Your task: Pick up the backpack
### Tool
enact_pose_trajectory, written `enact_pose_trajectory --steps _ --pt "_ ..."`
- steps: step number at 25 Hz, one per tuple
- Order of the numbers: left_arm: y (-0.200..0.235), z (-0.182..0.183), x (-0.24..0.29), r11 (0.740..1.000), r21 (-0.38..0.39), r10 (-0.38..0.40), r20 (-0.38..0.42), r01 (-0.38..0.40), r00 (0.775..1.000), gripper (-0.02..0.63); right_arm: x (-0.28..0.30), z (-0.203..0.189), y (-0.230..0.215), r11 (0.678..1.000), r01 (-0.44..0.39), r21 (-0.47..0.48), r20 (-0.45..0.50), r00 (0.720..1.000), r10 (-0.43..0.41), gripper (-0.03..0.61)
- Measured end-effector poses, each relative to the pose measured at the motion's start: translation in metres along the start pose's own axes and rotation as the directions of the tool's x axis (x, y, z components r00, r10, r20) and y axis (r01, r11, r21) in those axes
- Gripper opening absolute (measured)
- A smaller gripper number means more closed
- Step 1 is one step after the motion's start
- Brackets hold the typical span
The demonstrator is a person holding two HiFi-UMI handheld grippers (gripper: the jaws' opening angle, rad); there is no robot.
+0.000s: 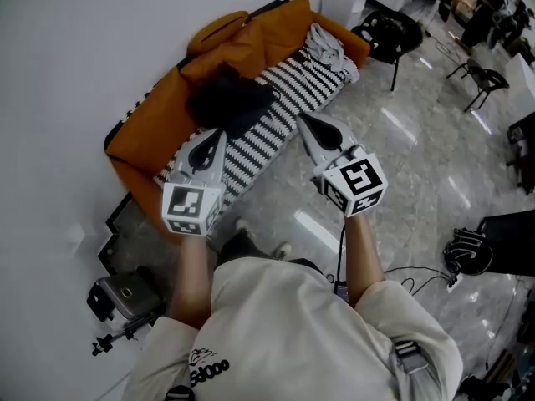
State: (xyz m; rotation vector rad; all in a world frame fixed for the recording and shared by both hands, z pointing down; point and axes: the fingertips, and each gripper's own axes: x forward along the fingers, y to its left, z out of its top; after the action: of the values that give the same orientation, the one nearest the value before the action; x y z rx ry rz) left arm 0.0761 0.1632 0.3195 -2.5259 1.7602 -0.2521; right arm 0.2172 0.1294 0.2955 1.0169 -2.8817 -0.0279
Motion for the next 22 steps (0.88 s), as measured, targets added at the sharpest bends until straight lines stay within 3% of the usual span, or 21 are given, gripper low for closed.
enact_pose_trajectory --steps 6,12,15,22 --pt "0.01 -0.006 0.016 1.0 -0.015 0.008 -0.002 -0.008 1.0 0.011 0.012 -0.005 -0.014 0.998 -0.009 0.059 0.018 1.0 0.008 0.002" --pt "0.037 -0.012 0.049 1.0 -0.018 0.0 -0.003 0.0 1.0 0.011 0.046 -0.009 -0.027 1.0 0.007 -0.022 -0.019 1.0 -0.008 0.002" --pt "0.056 -0.014 0.071 1.0 -0.019 -0.014 0.002 0.014 1.0 0.011 0.073 -0.011 -0.041 0.998 0.045 -0.041 -0.031 0.998 -0.046 0.002" --pt "0.123 -0.017 0.129 1.0 -0.02 -0.004 0.014 0.005 1.0 0.011 0.149 -0.012 -0.081 0.997 0.077 0.02 -0.054 0.996 -0.076 0.002"
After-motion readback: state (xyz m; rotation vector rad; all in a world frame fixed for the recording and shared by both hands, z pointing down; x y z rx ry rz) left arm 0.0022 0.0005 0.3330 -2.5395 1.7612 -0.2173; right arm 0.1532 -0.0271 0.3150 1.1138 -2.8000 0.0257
